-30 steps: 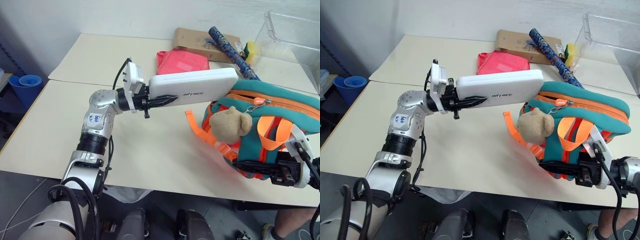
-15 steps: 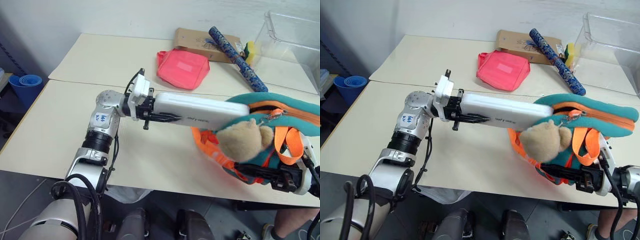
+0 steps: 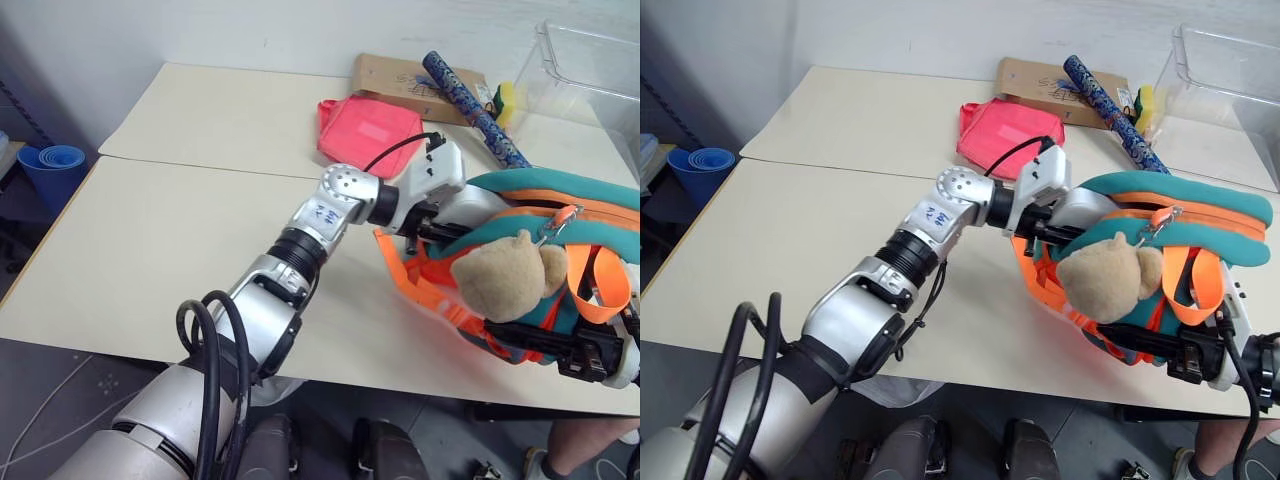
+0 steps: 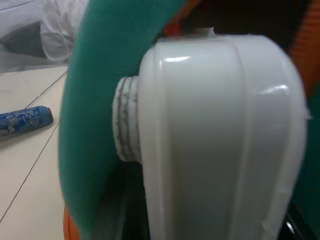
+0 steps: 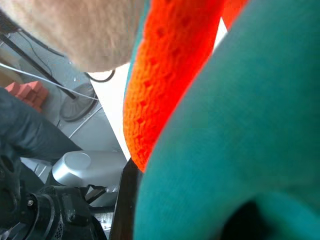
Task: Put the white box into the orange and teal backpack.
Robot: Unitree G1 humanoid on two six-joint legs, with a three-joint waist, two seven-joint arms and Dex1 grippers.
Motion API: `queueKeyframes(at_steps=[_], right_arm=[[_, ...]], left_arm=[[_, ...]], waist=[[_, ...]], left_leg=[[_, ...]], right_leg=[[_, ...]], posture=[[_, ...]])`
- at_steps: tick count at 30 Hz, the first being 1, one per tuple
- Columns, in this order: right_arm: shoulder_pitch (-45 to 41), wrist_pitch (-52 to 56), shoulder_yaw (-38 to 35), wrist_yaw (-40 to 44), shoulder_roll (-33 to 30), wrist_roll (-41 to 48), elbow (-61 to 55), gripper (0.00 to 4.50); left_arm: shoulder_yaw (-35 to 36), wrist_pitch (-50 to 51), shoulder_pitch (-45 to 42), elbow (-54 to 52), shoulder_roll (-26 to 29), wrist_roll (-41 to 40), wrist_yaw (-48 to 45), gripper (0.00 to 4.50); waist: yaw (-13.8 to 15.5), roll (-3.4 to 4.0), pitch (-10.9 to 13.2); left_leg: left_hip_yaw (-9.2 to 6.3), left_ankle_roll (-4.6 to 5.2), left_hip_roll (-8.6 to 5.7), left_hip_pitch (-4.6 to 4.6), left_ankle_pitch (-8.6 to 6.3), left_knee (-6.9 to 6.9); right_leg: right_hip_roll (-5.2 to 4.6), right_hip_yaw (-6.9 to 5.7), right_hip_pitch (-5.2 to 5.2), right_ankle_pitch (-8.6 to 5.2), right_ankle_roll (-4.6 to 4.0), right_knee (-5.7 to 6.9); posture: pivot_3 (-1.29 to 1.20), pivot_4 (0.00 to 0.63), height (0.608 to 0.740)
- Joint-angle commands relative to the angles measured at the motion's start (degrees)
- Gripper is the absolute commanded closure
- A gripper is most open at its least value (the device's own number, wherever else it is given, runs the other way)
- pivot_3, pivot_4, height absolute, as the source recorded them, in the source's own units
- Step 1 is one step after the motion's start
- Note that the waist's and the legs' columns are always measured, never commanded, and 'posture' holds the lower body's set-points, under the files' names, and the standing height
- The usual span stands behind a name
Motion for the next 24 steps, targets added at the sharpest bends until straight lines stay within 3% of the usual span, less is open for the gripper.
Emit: queueKeyframes(at_steps=[1, 5, 10, 14, 17, 20, 24], right_arm=[[-0.15, -0.06, 0.07, -2.26, 1.73, 1.42, -3.11, 4.49], [-1.71, -0.83, 0.3, -5.4, 3.85, 1.99, -4.25, 4.5], [-4.72, -2.96, 1.5, -9.35, 7.03, 0.96, -4.42, 4.5], [-7.54, -4.12, 4.08, -11.82, 9.02, 0.7, -4.56, 4.5], [-8.99, -4.75, 5.4, -12.38, 9.45, 0.41, -4.06, 4.5], [-9.94, -4.97, 6.32, -12.26, 9.36, 0.03, -3.28, 4.5], [-10.72, -4.86, 7.35, -11.74, 9.07, -0.24, -2.66, 4.5]], left_arm=[[0.97, -2.01, -1.53, 2.37, -4.3, 0.24, 1.37, 2.9], [3.99, -1.7, -1.22, 2.48, -4.15, -1.48, 0.81, 1.64], [8.27, -5.9, -0.3, 0.52, 3.63, -3.57, -4.78, 0.21], [11.68, -7.28, 2.42, -3.36, 12.76, -8.21, -19.69, 0.21], [11.62, -2.89, 7.32, -11.65, 18.85, -11.97, -31.36, 0.21], [11.39, 1.0, 11.9, -22.0, 20.97, -14.91, -31.59, 0.21], [9.82, 5.99, 16.71, -33.55, 18.78, -17.53, -26.14, 0.21]], waist=[[0.09, 0.0, 0.0], [0.05, 0.01, 0.0], [-1.15, 0.05, -0.01], [-1.91, 0.11, -0.03], [-2.04, 0.12, -0.03], [-1.57, 0.13, -0.03], [-0.87, 0.13, -0.03]], left_leg=[[0.0, 0.0, 0.0, 0.0, 0.01, 0.0], [0.02, 0.03, -0.01, 0.0, 0.01, 0.0], [0.09, -0.1, 0.05, 0.02, 0.07, -0.04], [0.17, -0.16, 0.08, 0.06, 0.11, -0.05], [0.18, -0.19, 0.08, 0.09, 0.12, -0.04], [0.17, -0.18, 0.05, 0.08, 0.12, 0.0], [-0.17, 0.02, -0.21, 0.0, 0.13, 0.12]], right_leg=[[0.0, -0.01, 0.0, 0.0, 0.0, 0.0], [-0.04, 0.04, -0.01, 0.0, 0.0, -0.01], [0.02, 0.03, -0.1, 0.0, -0.01, 0.09], [0.07, -0.14, -0.14, -0.01, -0.03, 0.21], [0.11, -0.16, -0.15, -0.03, -0.06, 0.34], [0.13, -0.15, -0.11, -0.02, -0.06, 0.46], [0.07, 0.05, 0.11, 0.0, -0.01, 0.43]], posture=[[0.0, 0.15, 0.74], [0.0, 0.15, 0.74], [0.0, 0.15, 0.74], [0.0, 0.15, 0.74], [0.0, 0.15, 0.74], [0.0, 0.15, 0.74], [0.0, 0.15, 0.74]])
